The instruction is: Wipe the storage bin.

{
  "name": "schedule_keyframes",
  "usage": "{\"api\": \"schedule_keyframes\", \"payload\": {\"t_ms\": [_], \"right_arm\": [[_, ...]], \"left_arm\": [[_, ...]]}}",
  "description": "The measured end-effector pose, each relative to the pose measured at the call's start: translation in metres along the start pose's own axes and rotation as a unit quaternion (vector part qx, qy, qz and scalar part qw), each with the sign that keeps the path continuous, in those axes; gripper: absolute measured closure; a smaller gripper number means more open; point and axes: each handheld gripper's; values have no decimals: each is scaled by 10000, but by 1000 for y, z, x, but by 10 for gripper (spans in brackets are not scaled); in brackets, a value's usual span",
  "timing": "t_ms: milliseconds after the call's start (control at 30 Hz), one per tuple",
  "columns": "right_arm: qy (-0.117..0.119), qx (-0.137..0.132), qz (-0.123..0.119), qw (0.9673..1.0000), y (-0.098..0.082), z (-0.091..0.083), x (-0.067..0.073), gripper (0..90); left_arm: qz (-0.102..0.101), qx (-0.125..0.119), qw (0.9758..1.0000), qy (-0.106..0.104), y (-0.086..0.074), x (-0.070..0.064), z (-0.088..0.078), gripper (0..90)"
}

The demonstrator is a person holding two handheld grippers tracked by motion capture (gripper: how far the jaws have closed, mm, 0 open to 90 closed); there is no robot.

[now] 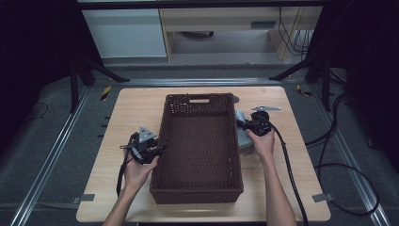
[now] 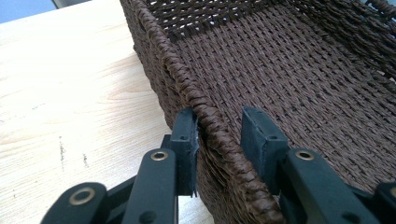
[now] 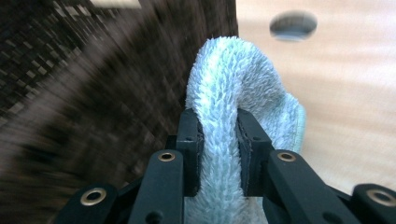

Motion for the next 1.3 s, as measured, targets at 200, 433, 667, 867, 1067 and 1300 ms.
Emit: {"api": "schedule_keyframes", "payload": {"t_ms": [200, 433, 667, 867, 1067, 1300], "right_arm": [[-2, 90, 5, 10000, -6, 12, 3, 746], [226, -484, -94, 9985, 12, -27, 9, 746], [283, -596, -153, 9977, 12, -39, 13, 747], [186, -304, -31, 9994, 0, -25, 8, 747], [15, 96, -24, 9999, -18, -2, 6, 746], [188, -202, -8, 9996, -9, -16, 9, 746]], "left_arm": [[-20, -14, 10000, 13, 2, 2, 2, 670], [0, -16, 10000, 89, 5, 3, 6, 677], [-20, -26, 9999, 112, 6, 3, 7, 680], [-5, -25, 9999, 117, 7, 4, 8, 681], [-39, -18, 9999, 139, 10, 5, 12, 682], [-89, -33, 9998, 152, 12, 6, 15, 682]]}}
Point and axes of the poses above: each handheld gripper's, and its own axes: z roughly forward along the jaws, y roughly out of its top, x roughly to its left, and after that the axes turned 3 degrees about -z, right-handed
